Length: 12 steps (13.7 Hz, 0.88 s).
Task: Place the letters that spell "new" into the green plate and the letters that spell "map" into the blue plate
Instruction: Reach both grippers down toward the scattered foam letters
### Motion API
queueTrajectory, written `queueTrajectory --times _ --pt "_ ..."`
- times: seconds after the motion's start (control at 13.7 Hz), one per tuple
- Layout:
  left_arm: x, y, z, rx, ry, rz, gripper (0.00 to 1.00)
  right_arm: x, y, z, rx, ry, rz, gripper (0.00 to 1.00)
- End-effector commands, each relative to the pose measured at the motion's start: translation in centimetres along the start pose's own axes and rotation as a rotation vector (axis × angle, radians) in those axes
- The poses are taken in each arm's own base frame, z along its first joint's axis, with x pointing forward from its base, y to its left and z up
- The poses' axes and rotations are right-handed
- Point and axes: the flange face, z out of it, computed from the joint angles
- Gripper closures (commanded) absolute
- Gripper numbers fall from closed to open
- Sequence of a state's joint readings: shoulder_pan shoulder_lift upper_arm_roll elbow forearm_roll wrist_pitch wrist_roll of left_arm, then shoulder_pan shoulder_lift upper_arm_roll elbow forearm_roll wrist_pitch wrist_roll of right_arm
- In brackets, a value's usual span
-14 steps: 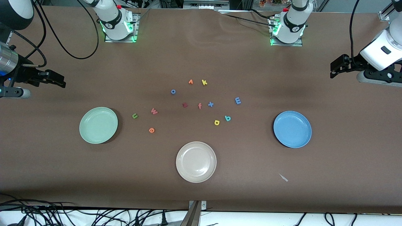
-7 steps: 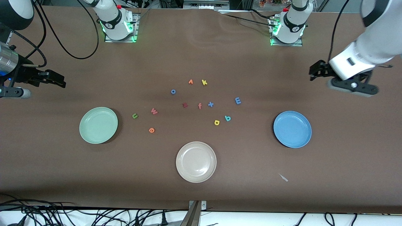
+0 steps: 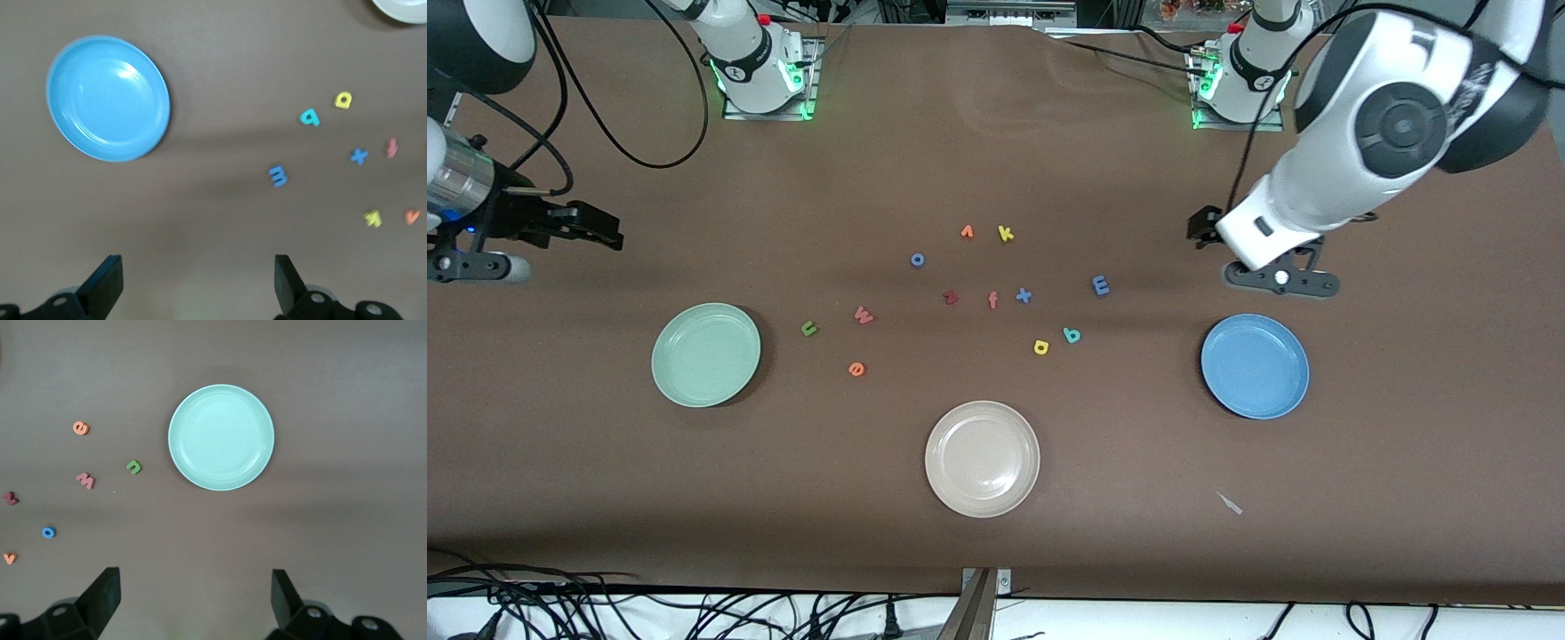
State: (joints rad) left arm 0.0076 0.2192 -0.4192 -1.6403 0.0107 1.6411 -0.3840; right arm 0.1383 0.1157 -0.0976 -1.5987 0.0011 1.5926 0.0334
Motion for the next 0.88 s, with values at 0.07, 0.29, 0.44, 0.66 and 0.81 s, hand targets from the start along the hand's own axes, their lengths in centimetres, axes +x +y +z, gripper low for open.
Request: queueTrajectory --times 0.07,0.29,0.44,0.66,0.81 --pt "1.3 5.5 5.3 -0.028 -0.067 -0.17 0.0 1.3 -3.8 3.2 0.015 -0.055 -0.066 0.0" --pt "3.1 8.0 10.1 -0.063 -0.08 -0.182 0.0 3.1 -7.6 7.0 0.059 -0.078 -0.096 0.0" --pt "3.0 11.1 14.9 -0.047 -0.077 -0.164 0.0 4.4 -10.2 10.4 0.051 -0.083 -0.126 0.0" --pt "2.5 11.1 17.7 0.019 -0.076 -0.157 0.0 4.9 -13.2 13.7 0.045 -0.056 -0.122 0.0" --pt "2.0 10.5 20.8 0.003 -0.066 -0.163 0.0 4.2 -15.8 17.4 0.036 -0.013 -0.12 0.0"
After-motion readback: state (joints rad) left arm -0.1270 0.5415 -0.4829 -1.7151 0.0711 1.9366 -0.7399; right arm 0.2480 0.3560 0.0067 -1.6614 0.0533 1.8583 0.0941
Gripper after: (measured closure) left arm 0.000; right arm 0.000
